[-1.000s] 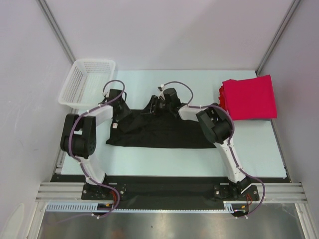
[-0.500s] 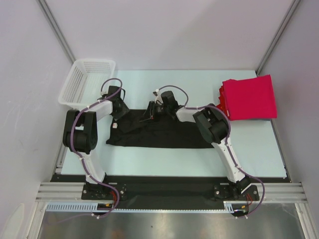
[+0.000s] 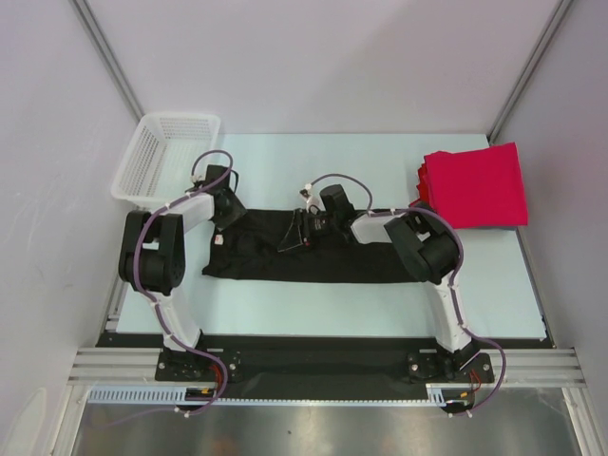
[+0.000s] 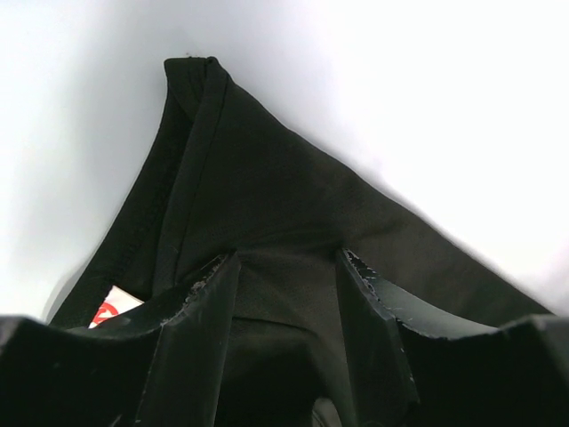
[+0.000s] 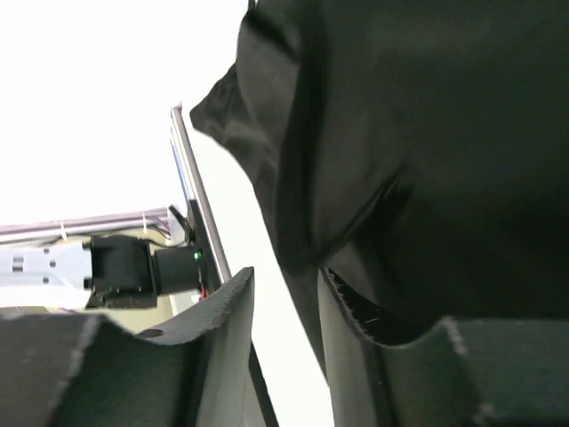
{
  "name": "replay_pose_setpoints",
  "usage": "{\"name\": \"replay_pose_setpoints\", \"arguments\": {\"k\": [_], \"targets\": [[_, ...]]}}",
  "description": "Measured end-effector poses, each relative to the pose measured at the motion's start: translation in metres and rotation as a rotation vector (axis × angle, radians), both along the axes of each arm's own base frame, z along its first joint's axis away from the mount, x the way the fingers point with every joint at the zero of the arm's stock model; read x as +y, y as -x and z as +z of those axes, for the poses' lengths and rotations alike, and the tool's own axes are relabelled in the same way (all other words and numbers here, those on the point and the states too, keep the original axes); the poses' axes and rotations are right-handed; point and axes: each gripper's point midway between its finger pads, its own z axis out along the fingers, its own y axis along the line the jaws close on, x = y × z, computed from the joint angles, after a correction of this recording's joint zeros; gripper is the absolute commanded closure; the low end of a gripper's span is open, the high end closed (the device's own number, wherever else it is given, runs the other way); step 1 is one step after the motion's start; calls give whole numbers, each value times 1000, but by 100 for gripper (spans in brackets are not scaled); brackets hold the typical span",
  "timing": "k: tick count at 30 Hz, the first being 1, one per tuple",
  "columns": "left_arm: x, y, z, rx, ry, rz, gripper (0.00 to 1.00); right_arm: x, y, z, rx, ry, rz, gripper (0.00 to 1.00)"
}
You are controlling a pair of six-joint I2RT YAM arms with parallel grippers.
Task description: Fold and stack the t-shirts
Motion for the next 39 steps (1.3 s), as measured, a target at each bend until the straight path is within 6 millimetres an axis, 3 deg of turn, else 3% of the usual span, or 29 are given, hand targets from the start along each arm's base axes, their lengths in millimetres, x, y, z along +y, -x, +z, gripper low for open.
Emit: {"name": "replay_pose_setpoints", "arguments": {"k": [1,6,11,18,21,30,39], "targets": [[1,0,0,-2,-2,1,45,-2,3,3,-10,-2,5,51],[2,3,0,-4,-10,5,45,-5,6,7,-47,4,7,41],[3,4,0,-6,-11,6,45,4,-10,17,-95,19,-32,40],[4,6,1,-5,-11,9,45,40,-45,55,-219,-52,-53,40],[4,6,1,-4,-11,8,45,55,-53,48,-223,-59,-48,41],[4,6,0,-4,-11,9,45,82,-51,-7,-130,7,-29,43],[5,7,0,2,-12,10,45,85,-58,-6,-117,57,-68,44]]}}
